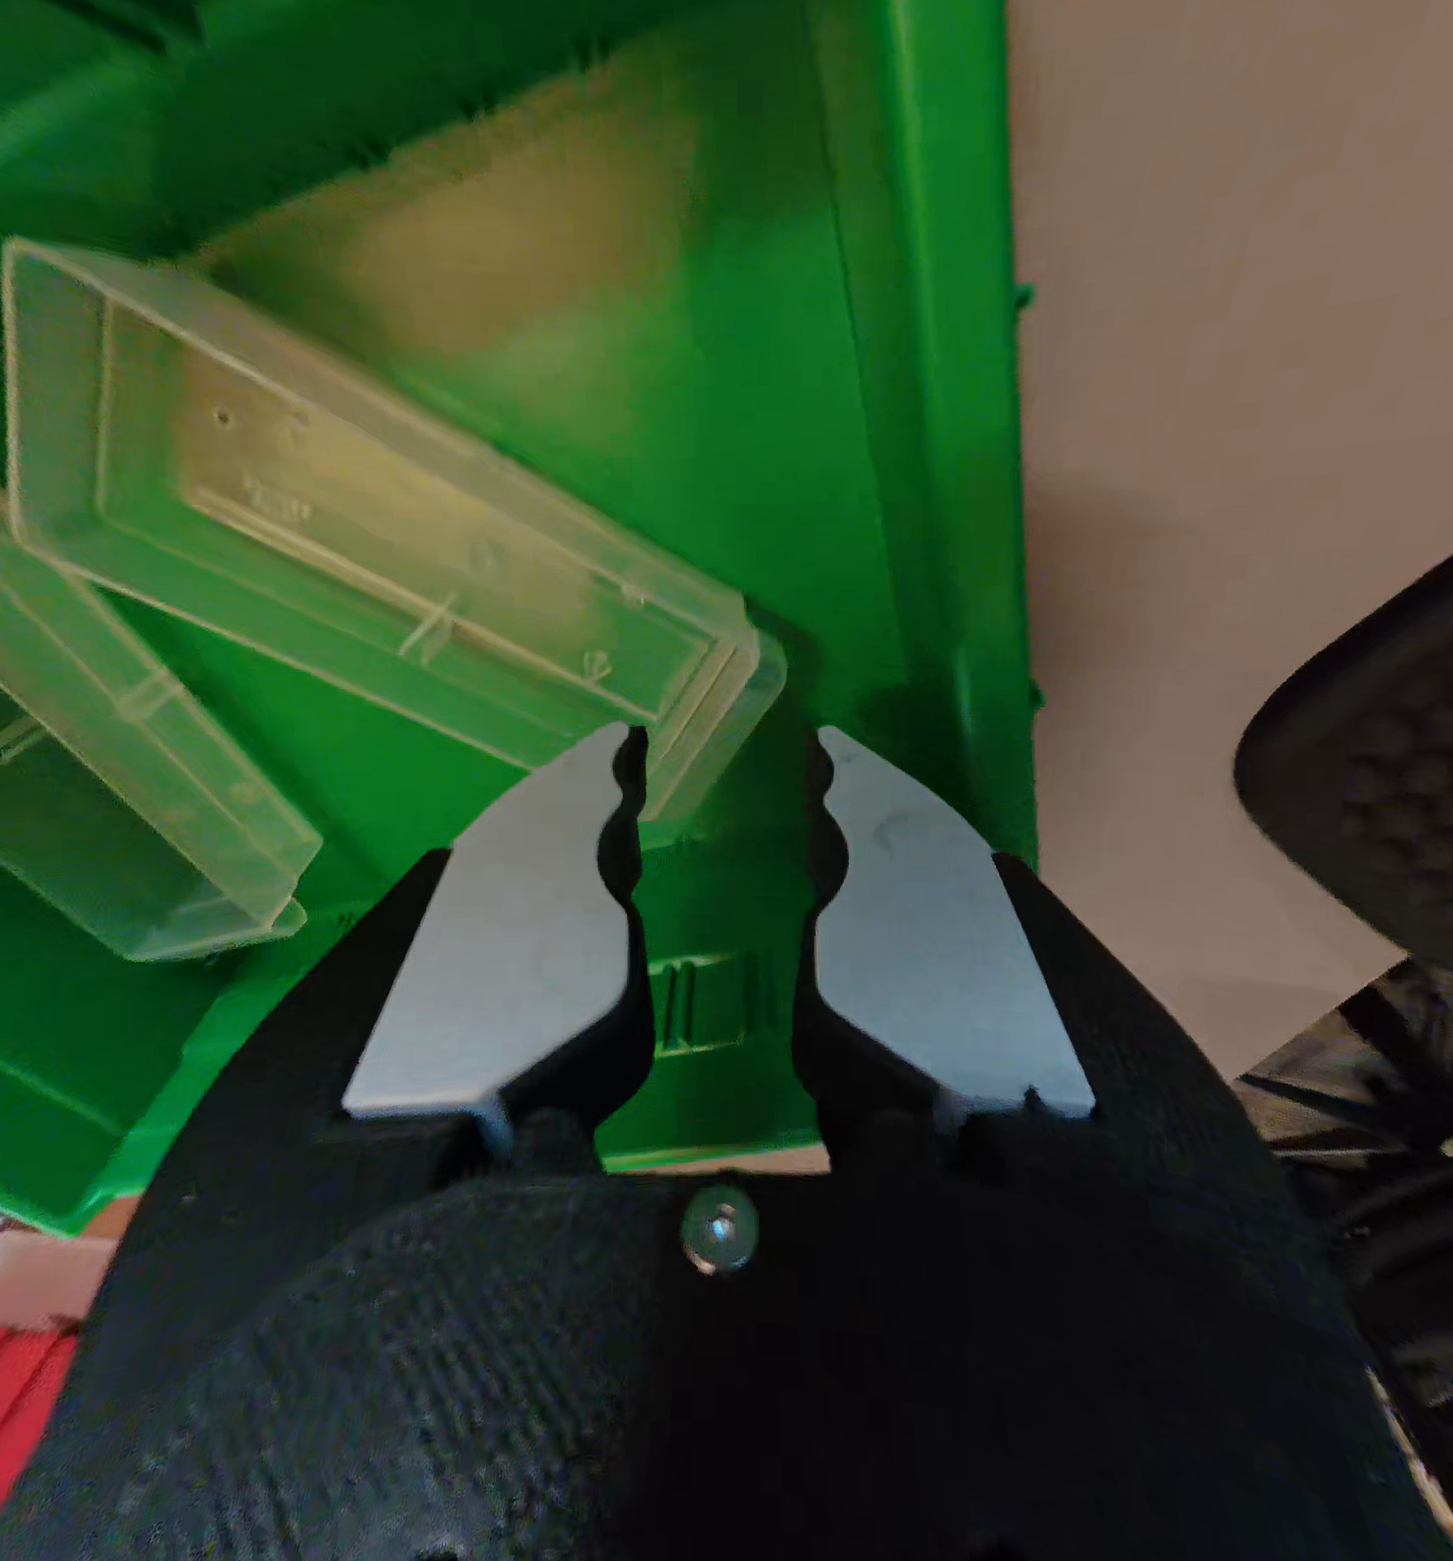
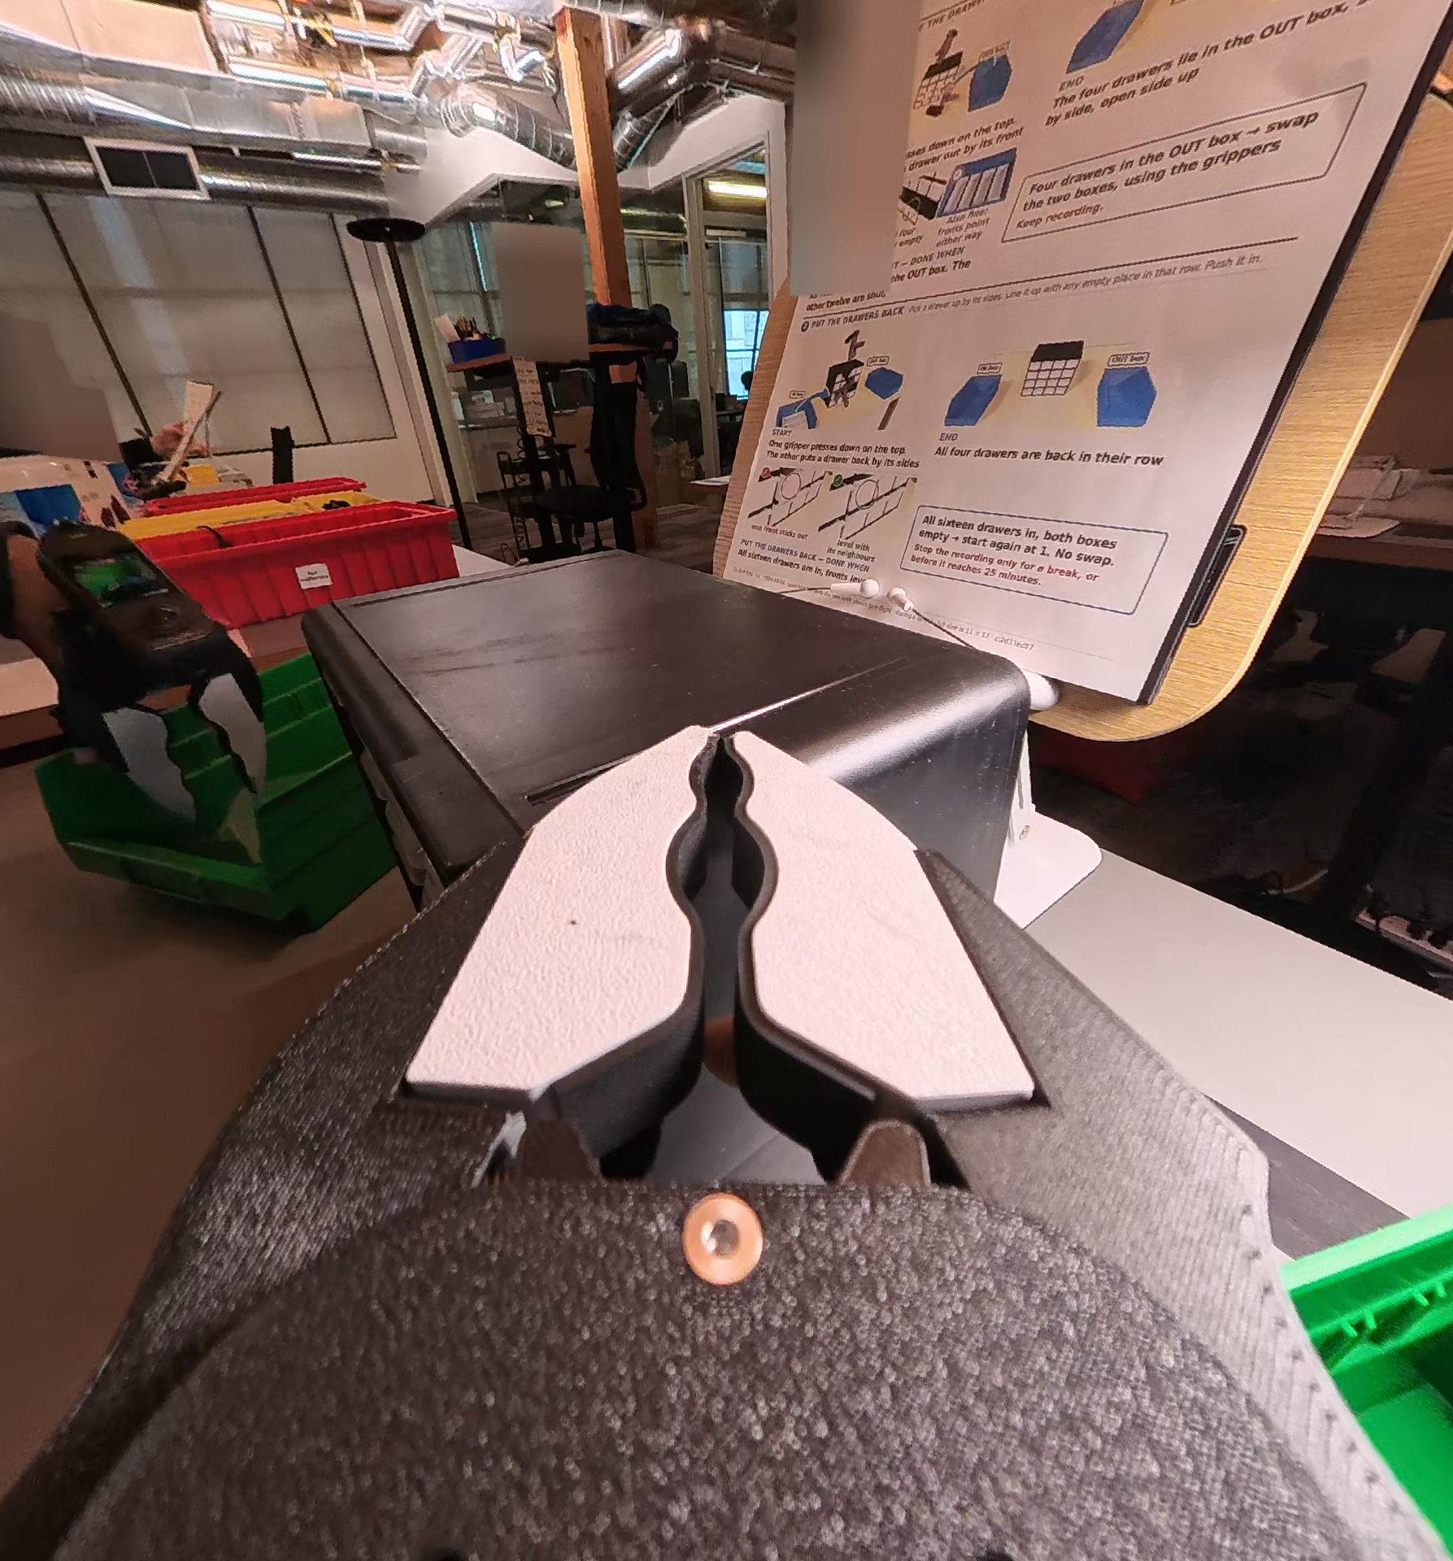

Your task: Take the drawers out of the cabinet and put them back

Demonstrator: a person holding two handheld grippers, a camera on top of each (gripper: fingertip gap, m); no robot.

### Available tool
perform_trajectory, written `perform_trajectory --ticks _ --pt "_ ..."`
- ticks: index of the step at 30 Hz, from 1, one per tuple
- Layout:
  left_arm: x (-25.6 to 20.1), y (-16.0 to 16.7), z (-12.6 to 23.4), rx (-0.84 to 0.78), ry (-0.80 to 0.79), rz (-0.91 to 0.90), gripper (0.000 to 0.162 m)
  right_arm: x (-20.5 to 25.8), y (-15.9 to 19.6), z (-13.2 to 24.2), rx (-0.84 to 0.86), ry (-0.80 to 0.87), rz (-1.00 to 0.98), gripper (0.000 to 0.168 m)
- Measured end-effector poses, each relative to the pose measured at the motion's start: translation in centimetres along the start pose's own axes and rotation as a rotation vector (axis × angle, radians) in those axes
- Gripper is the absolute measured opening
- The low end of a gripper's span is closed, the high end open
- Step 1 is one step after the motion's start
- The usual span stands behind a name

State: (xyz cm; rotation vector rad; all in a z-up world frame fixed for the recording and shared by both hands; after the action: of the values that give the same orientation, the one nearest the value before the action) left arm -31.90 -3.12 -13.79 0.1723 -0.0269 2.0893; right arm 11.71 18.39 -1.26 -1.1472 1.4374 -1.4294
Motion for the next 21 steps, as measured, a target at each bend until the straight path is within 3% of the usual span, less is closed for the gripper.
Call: perform_trajectory --ticks 1,7,13,21 --pt "0.0 0.4 -0.2 0.018 -0.010 -0.005 0.037 0.0 0.0 0.0 -0.001 0.000 -0.001 0.000" --pt "-0.1 1.0 -1.8 0.058 -0.076 -0.065 0.034 0.0 0.0 0.0 -0.012 -0.004 -0.014 0.000" --pt "-0.3 0.7 -2.4 0.053 -0.082 -0.071 0.018 0.0 0.1 0.0 -0.021 -0.010 -0.025 0.000" --pt "-0.8 -1.5 1.5 -0.105 -0.150 -0.025 0.016 -0.1 0.1 0.0 -0.025 -0.012 -0.030 0.000"
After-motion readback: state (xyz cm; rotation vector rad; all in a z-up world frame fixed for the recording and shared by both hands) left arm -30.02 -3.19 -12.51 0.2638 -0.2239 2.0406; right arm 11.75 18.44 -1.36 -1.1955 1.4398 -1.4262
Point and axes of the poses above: each gripper's, where its closed fingertips meet, z back along the fingers, y out of its underside, x = y × z across the jaws, the point moved 5 cm from there along z, back along the fingers, and after that the axes turned 7 degrees about -y, right-handed, at the moved point
